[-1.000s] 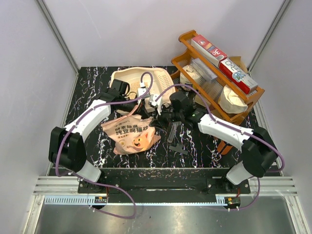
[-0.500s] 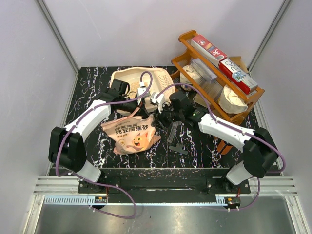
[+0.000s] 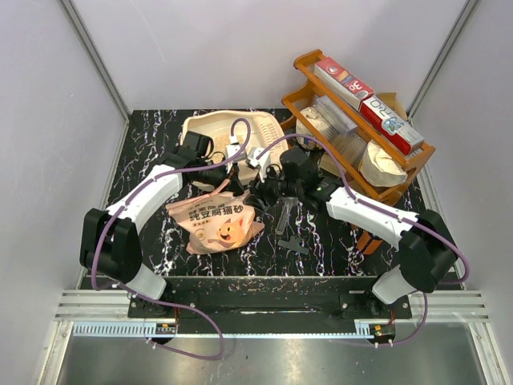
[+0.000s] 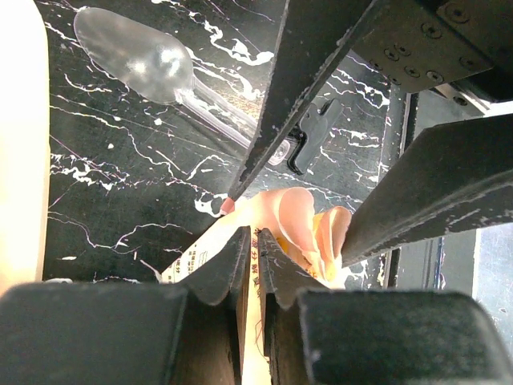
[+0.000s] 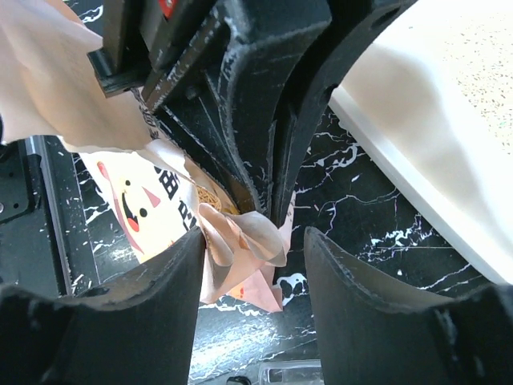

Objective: Fill the litter box with clean litter

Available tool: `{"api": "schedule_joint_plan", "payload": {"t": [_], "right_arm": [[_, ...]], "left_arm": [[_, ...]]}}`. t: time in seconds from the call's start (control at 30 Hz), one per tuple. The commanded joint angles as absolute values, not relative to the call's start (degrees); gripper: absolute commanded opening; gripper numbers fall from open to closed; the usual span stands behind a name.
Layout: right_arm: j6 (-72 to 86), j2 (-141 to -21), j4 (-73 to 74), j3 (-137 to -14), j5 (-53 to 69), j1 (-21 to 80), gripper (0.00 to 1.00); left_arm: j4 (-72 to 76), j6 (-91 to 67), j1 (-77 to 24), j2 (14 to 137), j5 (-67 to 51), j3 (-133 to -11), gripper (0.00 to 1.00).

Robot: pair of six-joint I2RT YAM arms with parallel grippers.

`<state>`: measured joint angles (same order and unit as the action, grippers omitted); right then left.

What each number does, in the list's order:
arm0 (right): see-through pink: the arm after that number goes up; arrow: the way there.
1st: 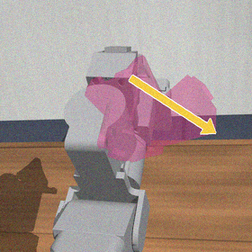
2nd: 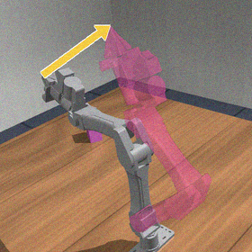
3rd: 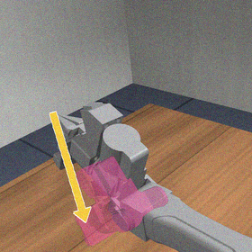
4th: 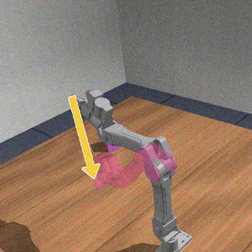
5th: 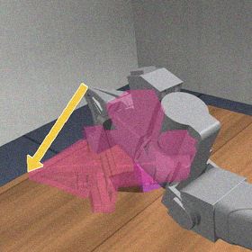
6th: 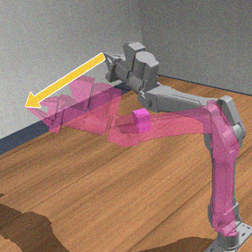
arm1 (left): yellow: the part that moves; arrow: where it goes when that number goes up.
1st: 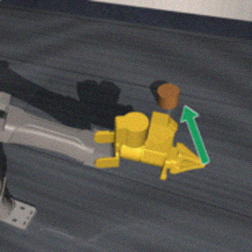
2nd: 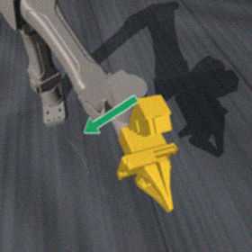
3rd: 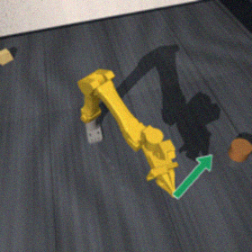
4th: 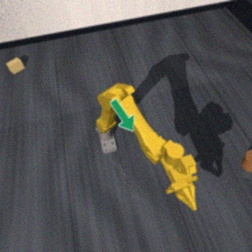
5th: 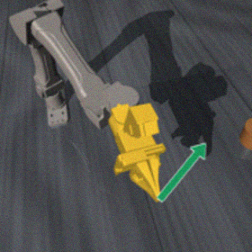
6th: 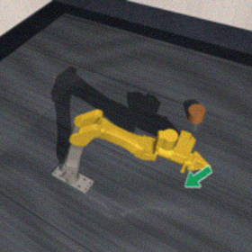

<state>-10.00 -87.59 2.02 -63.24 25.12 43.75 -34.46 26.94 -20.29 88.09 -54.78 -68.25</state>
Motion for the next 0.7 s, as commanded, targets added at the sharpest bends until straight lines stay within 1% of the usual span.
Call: {"api": "schedule_joint_plan", "payload": {"t": [0.0, 0.4, 0.67], "right_arm": [[-9.6, -87.1, -4.7, -61.6, 28.6, 43.1, 0.59], [-0.5, -90.5, -19.4, -57.0, 49.1, 37.1, 0.59], [6.0, -94.7, -32.9, -54.1, 53.8, 36.6, 0.58]], "left_arm": [[-35.7, 27.7, -20.4, 86.0, -54.4, -69.6, 0.12], [-43.5, 28.8, -19.2, 89.5, -55.0, -74.7, 0.12], [-48.3, 30.1, -18.4, 90.8, -55.1, -77.0, 0.12]]}}
